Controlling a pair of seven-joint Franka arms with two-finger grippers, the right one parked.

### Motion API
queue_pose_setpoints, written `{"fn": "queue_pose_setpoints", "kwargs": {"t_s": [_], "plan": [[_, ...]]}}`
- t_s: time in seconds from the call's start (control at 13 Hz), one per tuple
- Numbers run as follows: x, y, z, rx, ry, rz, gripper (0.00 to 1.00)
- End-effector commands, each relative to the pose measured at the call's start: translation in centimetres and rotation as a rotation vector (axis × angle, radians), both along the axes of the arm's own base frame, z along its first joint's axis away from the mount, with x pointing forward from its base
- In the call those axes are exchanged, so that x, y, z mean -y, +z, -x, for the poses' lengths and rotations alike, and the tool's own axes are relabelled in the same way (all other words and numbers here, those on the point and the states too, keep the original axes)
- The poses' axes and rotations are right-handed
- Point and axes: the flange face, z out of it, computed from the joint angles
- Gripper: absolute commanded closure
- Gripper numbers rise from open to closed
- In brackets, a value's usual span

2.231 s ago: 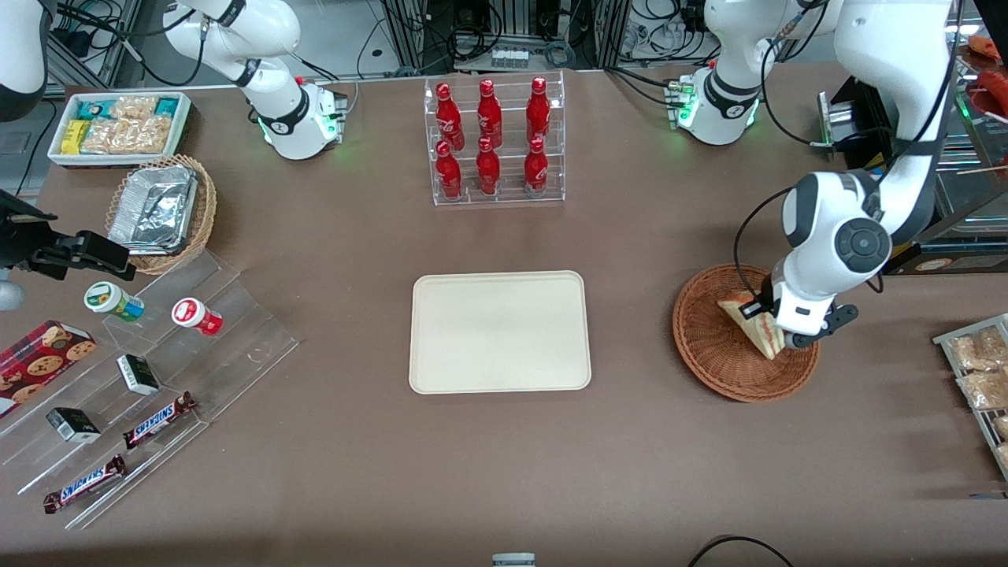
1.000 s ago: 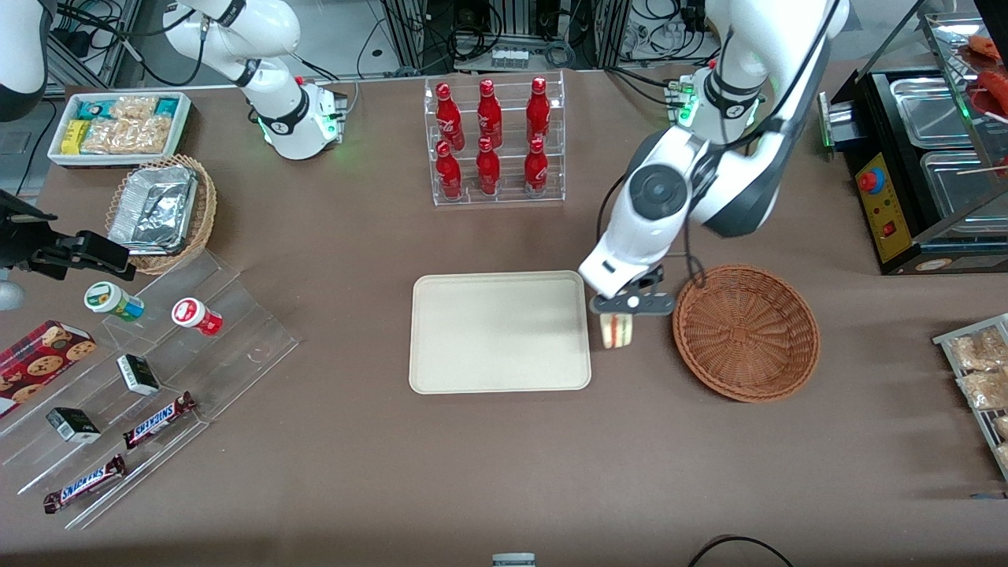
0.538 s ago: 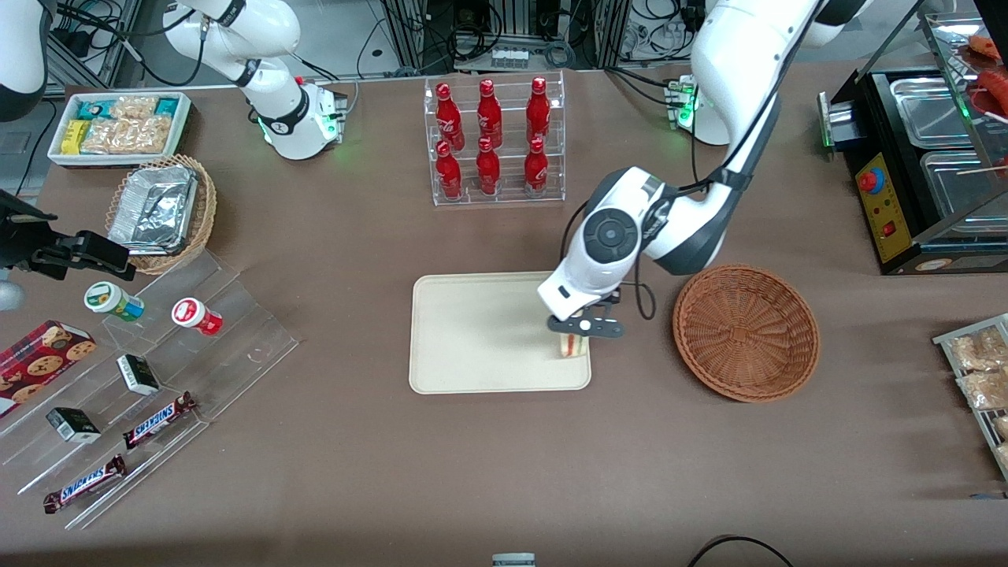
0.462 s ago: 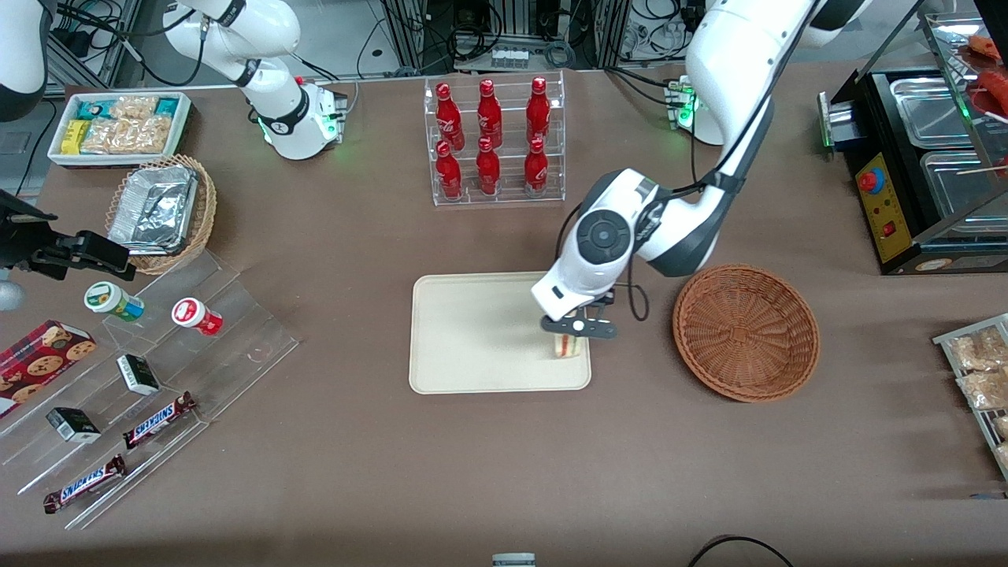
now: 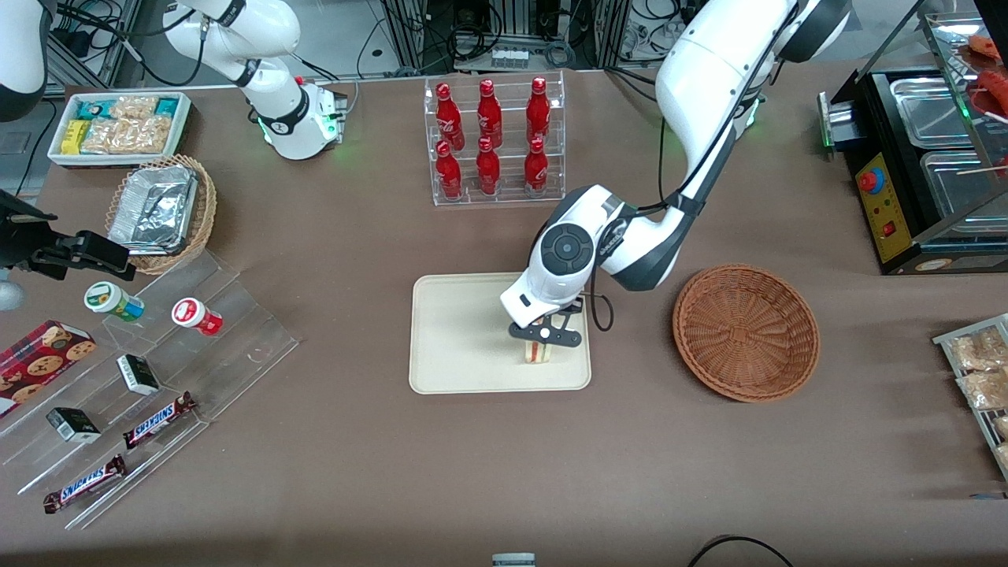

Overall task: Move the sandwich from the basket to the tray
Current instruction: 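Lower the sandwich onto the tray and open the left gripper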

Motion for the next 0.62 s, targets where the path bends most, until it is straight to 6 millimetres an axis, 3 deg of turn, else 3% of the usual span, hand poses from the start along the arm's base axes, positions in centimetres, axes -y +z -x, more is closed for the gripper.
{"fn": "queue_pose_setpoints", "kwargs": {"t_s": [0.0,0.31,0.38,0.46,0.54], "plan": [[1.2,-2.0,-0.2,0.021,0.013,0.011,1.0],[0.9,-2.8,-0.2,0.012,0.017,0.002,1.0],[0.9,-3.0,-0.2,0.008,0.018,0.0,0.95],[0.9,-3.1,-0.2,0.007,0.025,0.0,0.32],[0.9,-3.0,-0.2,0.007,0.037,0.0,0.0]]}}
